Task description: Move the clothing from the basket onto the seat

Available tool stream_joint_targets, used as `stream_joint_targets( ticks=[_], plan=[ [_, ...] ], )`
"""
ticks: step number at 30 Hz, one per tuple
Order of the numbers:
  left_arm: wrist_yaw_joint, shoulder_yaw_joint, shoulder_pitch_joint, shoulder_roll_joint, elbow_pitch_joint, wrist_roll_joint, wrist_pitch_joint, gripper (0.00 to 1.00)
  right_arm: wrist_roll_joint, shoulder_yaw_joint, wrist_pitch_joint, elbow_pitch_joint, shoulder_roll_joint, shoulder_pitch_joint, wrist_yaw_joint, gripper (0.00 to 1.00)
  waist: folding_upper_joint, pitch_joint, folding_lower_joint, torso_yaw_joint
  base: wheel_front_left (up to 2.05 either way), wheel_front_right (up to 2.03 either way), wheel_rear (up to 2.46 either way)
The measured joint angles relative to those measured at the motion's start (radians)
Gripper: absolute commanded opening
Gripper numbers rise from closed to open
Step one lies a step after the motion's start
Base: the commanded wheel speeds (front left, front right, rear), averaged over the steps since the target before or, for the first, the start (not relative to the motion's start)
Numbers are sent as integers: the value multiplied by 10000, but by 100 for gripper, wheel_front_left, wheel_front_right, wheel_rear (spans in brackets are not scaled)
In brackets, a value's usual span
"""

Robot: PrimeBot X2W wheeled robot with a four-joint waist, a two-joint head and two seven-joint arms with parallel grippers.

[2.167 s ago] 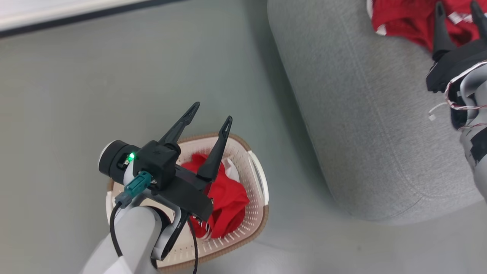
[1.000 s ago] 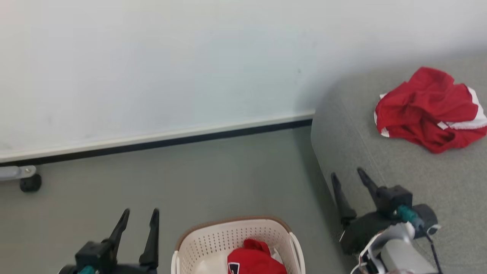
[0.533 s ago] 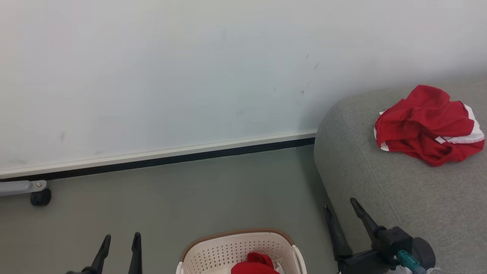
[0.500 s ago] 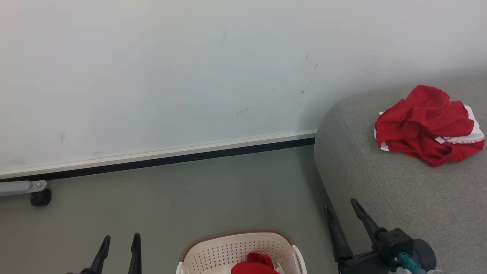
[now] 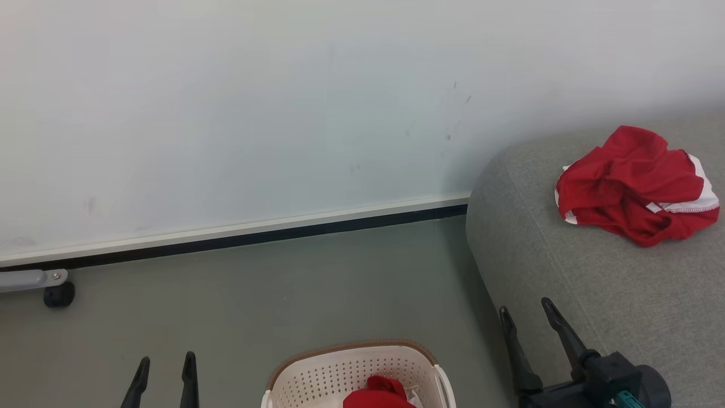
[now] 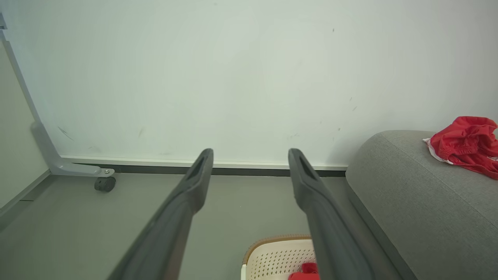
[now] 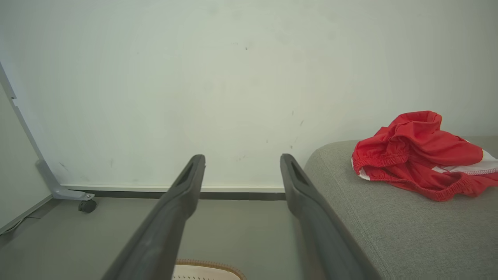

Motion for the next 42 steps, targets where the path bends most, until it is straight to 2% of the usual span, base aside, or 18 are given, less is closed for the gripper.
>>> stream_joint_targets(
  ticks=[31, 42],
  plan=[
    [73, 142, 175, -161, -650, 268, 4, 100, -100, -512, 251, -813, 19, 334, -136, 100, 0, 372, 0, 42, 0, 0, 0],
    [-48, -623, -354, -176, -807, 669, 493, 100, -263, -746, 278, -1350, 0, 252, -165, 100, 1, 1091, 0, -27, 0, 0, 0]
  ],
)
